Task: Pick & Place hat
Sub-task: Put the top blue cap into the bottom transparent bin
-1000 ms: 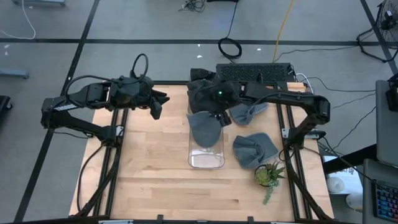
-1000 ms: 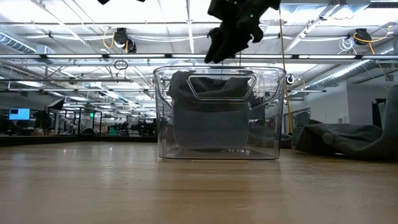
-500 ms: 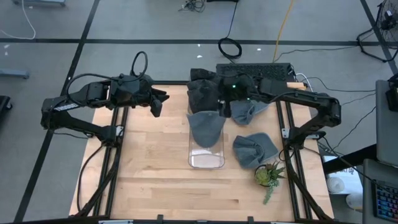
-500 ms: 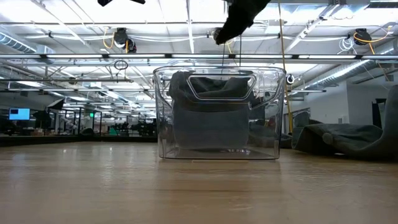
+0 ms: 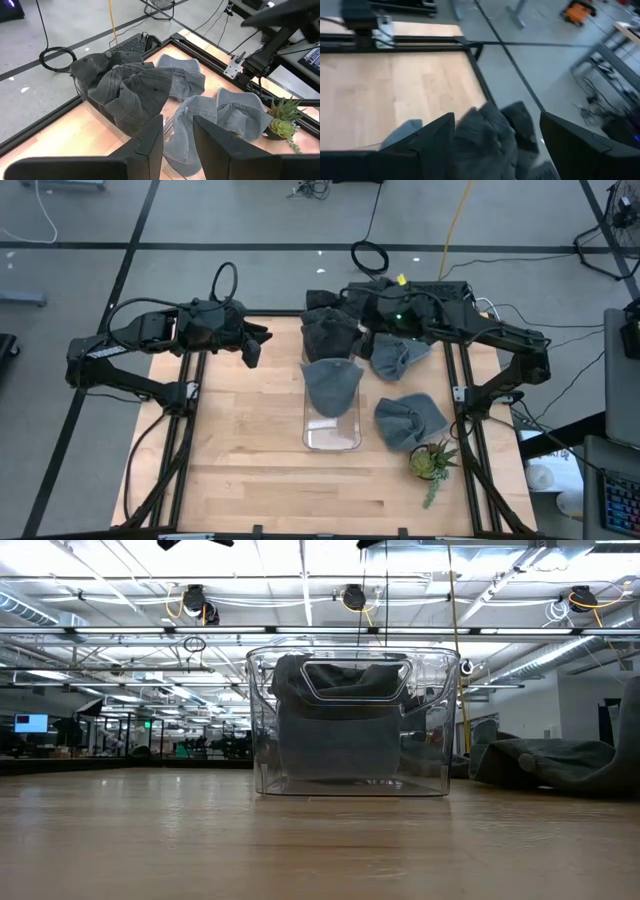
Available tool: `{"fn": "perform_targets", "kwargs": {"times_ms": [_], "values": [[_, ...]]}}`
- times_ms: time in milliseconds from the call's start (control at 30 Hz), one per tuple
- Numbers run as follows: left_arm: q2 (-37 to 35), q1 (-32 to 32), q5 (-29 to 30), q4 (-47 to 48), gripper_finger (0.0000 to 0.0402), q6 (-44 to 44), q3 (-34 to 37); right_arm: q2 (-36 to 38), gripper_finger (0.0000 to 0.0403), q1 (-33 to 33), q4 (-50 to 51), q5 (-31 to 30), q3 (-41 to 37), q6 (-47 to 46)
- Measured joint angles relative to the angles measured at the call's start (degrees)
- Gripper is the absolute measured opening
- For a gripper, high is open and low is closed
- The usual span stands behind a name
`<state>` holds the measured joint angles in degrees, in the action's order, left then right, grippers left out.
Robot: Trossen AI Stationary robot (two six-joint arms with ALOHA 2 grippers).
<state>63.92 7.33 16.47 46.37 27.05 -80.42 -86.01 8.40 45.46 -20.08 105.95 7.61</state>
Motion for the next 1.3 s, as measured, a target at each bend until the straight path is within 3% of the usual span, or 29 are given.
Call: {"fn": "perform_targets", "kwargs": {"times_ms": [200, 400, 633, 1033, 1300], "values": [[0.02, 0.00, -0.01, 0.02, 0.0113, -0.28, 0.00, 0.15, 0.0283, -2.82, 6.84, -7.88, 4.05, -7.93], [0.01, 0.00, -0.01, 0.04, 0.0113, -0.37, 0.00, 0.06, 0.0285, -3.55, 14.58, -9.75, 4.35, -17.10], [0.02, 0.00, -0.02, 0.04, 0.0113, -1.25, 0.00, 0.04, 0.0285, 1.89, 30.07, -2.09, 4.35, -27.24], [0.01, 0.00, -0.07, 0.07, 0.0113, -1.36, 0.00, 0.50, 0.0286, 11.08, 42.96, -4.30, 4.33, -29.48], [0.00, 0.00, -0.09, 0.08, 0.0113, -1.35, 0.00, 0.52, 0.0286, 19.63, 44.67, -8.44, 4.33, -34.36]]}}
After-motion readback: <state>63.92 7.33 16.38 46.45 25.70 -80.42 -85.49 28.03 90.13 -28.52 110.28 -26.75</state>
